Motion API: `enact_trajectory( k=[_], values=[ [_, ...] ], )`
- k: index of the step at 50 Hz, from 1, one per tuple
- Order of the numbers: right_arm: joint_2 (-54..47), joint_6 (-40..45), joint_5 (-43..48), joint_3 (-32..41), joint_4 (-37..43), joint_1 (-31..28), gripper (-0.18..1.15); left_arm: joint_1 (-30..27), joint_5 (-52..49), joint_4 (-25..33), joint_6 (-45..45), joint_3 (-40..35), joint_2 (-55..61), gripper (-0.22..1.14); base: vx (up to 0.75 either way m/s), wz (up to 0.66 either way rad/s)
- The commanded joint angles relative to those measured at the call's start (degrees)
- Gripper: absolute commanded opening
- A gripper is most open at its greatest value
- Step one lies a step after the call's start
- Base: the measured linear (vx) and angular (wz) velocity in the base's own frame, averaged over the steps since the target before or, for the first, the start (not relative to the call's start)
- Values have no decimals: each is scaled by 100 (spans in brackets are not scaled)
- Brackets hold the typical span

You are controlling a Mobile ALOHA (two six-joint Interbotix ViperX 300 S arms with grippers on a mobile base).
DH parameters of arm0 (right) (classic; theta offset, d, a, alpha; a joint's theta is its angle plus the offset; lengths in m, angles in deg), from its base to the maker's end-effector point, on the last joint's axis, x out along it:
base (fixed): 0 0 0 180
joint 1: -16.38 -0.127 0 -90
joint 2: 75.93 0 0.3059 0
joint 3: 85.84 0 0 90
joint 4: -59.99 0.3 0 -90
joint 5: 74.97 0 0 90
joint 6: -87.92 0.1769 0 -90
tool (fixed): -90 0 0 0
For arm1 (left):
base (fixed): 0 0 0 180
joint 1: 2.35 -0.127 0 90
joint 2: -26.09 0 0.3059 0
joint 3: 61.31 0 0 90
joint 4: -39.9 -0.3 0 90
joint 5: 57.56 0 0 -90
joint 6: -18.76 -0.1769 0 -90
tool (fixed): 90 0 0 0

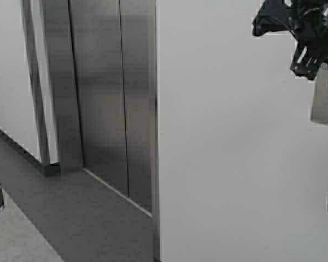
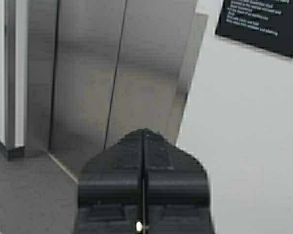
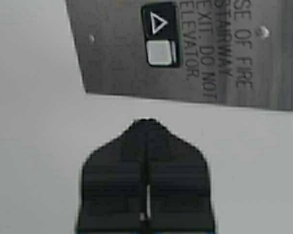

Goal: Navigate to elevator, push the call button, then enter the elevator

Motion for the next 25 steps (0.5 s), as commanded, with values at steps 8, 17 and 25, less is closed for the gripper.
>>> enact_trajectory(
  k=[8,17,25],
  values=[
    [-369,18,290,360,-492,589,6,9,18,9,-18,-79,35,2,2,3],
    [-668,26,501,519,-642,923,6,9,26,9,-18,-79,26,2,2,2],
    [-993,9,650,835,-756,1143,6,9,26,9,-26,-70,35,2,2,-1]
  ],
)
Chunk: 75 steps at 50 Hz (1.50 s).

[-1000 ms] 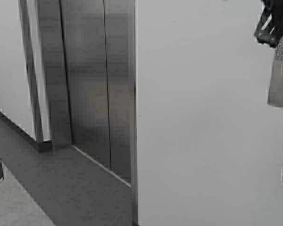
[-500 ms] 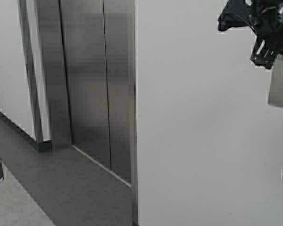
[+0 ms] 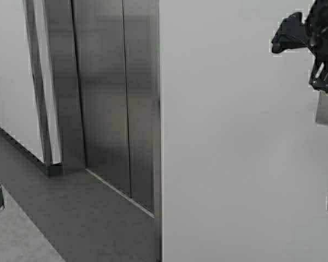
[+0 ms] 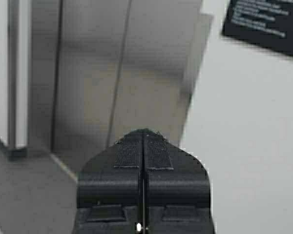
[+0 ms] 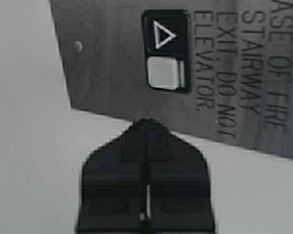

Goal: Navigate to elevator, push the call button, then enter the elevator

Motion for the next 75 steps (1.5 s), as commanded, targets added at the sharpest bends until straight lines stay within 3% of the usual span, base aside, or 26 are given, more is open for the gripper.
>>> enact_trajectory(
  k=[1,28,39,56,75],
  values=[
    [-114,9,105,334,-141,158,6,9,35,9,-9,-62,35,2,2,-1],
    [-932,-44,343,1099,-439,545,6,9,35,9,-35,-35,70,2,2,0],
    [-773,-123,281,949,-448,545,6,9,35,9,-18,-26,62,2,2,2],
    [-149,-88,316,132,-431,255,6,9,35,62,18,-35,-44,2,0,1],
    [-176,-123,237,211,-466,237,6,9,26,132,9,-9,-176,2,-1,-1]
  ],
)
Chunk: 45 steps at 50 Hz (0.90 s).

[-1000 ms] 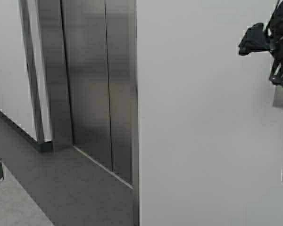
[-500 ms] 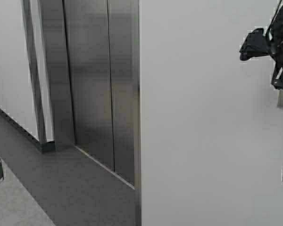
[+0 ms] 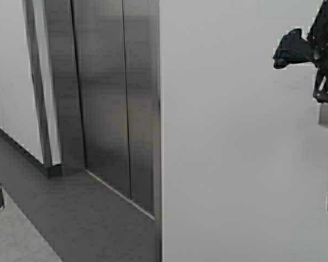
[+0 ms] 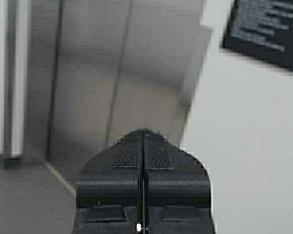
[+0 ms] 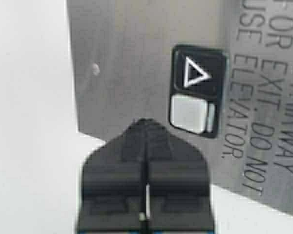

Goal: Navigate to elevator, push the call button, then enter the elevator

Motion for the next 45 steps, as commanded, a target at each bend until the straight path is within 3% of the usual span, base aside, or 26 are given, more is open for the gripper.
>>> enact_trajectory(
  k=[1,20,45],
  values=[
    [141,-18,-35,202,-62,97,6,9,35,9,-9,-53,18,2,0,0],
    [-88,-44,-9,580,-316,563,6,9,0,9,-26,-26,18,2,0,0],
    [-132,9,176,554,-316,580,6,0,-9,9,-35,-18,9,2,0,0]
  ],
)
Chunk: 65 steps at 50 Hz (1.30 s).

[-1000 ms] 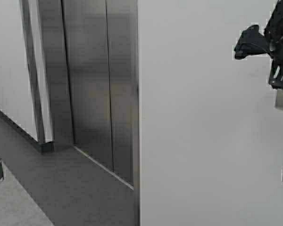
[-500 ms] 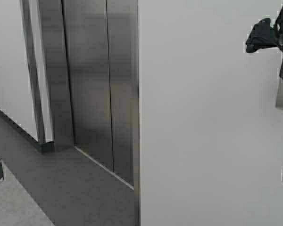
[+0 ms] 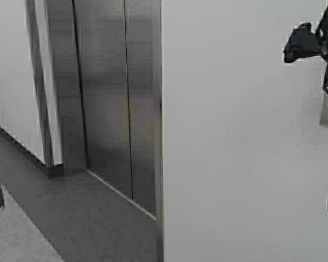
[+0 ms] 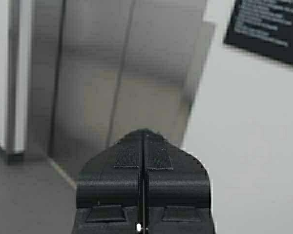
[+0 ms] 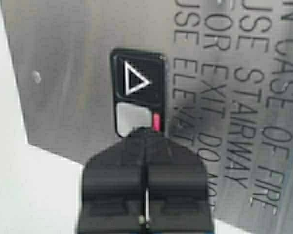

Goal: Navigate to elevator, push the call button, then enter the elevator

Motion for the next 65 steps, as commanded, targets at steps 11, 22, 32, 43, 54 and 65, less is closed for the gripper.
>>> enact_trajectory(
  k=[11,22,32,43,54,65],
  values=[
    [-97,35,141,149,-53,176,6,0,35,9,-9,-70,35,2,0,0],
    [70,62,123,9,-18,132,6,9,35,0,0,-62,26,2,0,0],
    [712,123,79,-422,308,-492,6,9,26,9,18,-62,-114,2,0,0],
    [1696,-26,18,-554,958,-1512,6,9,26,79,18,-53,-220,2,1,-1],
    [2813,-519,220,-431,3103,-2936,6,0,26,97,9,-26,-281,2,0,0],
    [3735,-589,1459,-360,5440,-3727,6,9,26,105,9,-18,-281,2,0,4]
  ],
)
